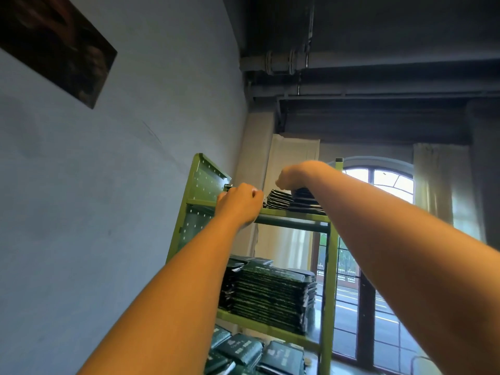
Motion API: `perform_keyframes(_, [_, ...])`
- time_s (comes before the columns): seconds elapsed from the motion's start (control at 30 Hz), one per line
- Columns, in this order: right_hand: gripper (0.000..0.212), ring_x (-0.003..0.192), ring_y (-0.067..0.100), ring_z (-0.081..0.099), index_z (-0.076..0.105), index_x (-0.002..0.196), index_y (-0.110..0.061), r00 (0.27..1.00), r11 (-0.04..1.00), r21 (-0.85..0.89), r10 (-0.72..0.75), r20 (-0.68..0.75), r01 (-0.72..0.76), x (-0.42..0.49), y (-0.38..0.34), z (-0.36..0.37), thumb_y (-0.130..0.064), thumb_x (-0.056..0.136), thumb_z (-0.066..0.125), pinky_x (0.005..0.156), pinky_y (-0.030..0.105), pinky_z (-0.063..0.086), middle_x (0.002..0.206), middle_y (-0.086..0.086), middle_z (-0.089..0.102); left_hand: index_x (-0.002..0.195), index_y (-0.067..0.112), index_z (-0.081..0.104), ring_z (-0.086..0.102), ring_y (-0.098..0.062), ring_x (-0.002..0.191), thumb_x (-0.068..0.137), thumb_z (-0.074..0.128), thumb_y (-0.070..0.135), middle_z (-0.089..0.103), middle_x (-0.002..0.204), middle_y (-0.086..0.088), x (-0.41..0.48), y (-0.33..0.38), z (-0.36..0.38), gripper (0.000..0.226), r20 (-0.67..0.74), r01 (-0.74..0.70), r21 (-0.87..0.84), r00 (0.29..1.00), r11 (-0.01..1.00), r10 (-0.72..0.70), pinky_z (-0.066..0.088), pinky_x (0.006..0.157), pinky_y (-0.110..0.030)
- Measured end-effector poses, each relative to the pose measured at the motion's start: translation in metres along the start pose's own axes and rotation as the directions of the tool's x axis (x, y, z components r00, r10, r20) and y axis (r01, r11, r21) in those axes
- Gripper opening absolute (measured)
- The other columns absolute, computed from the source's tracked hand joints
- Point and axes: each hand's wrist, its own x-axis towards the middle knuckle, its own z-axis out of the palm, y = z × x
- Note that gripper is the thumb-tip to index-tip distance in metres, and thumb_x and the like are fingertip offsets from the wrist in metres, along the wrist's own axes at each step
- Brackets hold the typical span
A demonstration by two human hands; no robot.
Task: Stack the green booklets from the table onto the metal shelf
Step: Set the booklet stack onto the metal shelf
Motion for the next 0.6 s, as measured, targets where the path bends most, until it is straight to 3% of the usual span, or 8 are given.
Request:
perform_keyframes(0.1, [0.041,0.113,0.031,0.052,0.041,0.137,-0.001,0.999,0.999,0.020,0.038,-0.003,-0.038,0.016,0.001,-0.003,-0.014,0.098,0.039,0.101,0.040,0.043,0.139,0.019,0.045,0.072,0.003,0.062,0.047,-0.019,0.060,0.099,0.046,0.026,0.050,0.061,-0.005,0.020,0.002,-0.005,0.039,0.124,0.010,0.016,0.992,1.000,-0.012,0.038,0.058,-0.029])
perform_keyframes(0.17, [0.044,0.104,0.030,0.056,0.037,0.139,0.001,0.998,0.997,0.048,0.058,0.010,-0.058,0.027,0.003,-0.010,-0.013,0.098,0.039,0.098,0.040,0.047,0.140,0.020,0.044,0.079,0.006,0.062,0.058,-0.025,0.078,0.098,0.053,0.024,0.061,0.079,-0.011,0.038,0.005,-0.004,0.027,0.186,0.001,0.023,0.982,1.000,-0.005,0.047,0.069,-0.033])
perform_keyframes(0.23, [0.045,0.115,0.032,0.053,0.034,0.141,0.001,0.997,0.995,0.056,0.078,0.008,-0.078,0.035,0.005,-0.015,-0.013,0.099,0.036,0.100,0.040,0.045,0.141,0.020,0.042,0.108,0.005,0.060,0.057,-0.025,0.095,0.097,0.053,0.017,0.062,0.109,-0.015,0.054,0.011,0.001,0.018,0.231,0.028,-0.021,0.973,0.999,-0.022,0.047,0.082,-0.032])
perform_keyframes(0.3, [0.043,0.118,0.031,0.052,0.036,0.140,0.000,0.996,0.995,0.041,0.090,0.009,-0.090,0.044,0.007,-0.016,-0.012,0.099,0.035,0.099,0.039,0.046,0.136,0.019,0.046,0.132,0.007,0.045,0.049,-0.022,0.097,0.099,0.048,0.011,0.054,0.127,-0.016,0.070,0.016,0.013,0.034,0.327,0.049,-0.027,0.944,0.998,-0.037,0.041,0.084,-0.029])
perform_keyframes(0.37, [0.041,0.114,0.029,0.055,0.039,0.138,0.001,0.994,0.995,0.009,0.095,0.048,-0.095,0.052,0.009,-0.011,-0.012,0.100,0.034,0.096,0.036,0.046,0.129,0.018,0.051,0.147,0.011,0.025,0.047,-0.025,0.100,0.100,0.041,0.010,0.046,0.136,-0.022,0.085,0.018,0.030,0.050,0.442,0.072,-0.015,0.895,0.997,-0.058,0.041,0.088,-0.035])
perform_keyframes(0.43, [0.039,0.110,0.027,0.056,0.043,0.135,0.001,0.993,0.996,-0.021,0.086,0.079,-0.084,0.056,0.008,-0.004,-0.014,0.100,0.035,0.096,0.035,0.045,0.121,0.016,0.055,0.152,0.012,0.011,0.050,-0.036,0.116,0.100,0.037,0.010,0.039,0.142,-0.027,0.092,0.017,0.041,0.058,0.494,0.107,0.002,0.864,0.994,-0.094,0.040,0.099,-0.044])
perform_keyframes(0.5, [0.033,0.099,0.024,0.055,0.051,0.126,-0.001,0.990,0.997,-0.030,0.081,0.116,-0.078,0.062,0.010,-0.001,-0.017,0.099,0.038,0.093,0.034,0.045,0.102,0.013,0.057,0.153,0.013,0.008,0.038,-0.043,0.132,0.099,0.035,0.007,0.032,0.147,-0.029,0.100,0.014,0.049,0.060,0.519,0.144,0.015,0.845,0.989,-0.131,0.034,0.106,-0.050])
perform_keyframes(0.6, [0.024,0.094,0.023,0.052,0.054,0.113,-0.005,0.977,0.996,0.005,0.084,0.198,-0.087,0.065,0.015,0.004,-0.021,0.097,0.045,0.094,0.035,0.044,0.086,0.009,0.051,0.152,0.014,0.015,0.029,-0.038,0.139,0.099,0.034,0.011,0.024,0.154,-0.020,0.112,0.010,0.059,0.056,0.590,0.146,0.024,0.797,0.989,-0.132,0.027,0.112,-0.053])
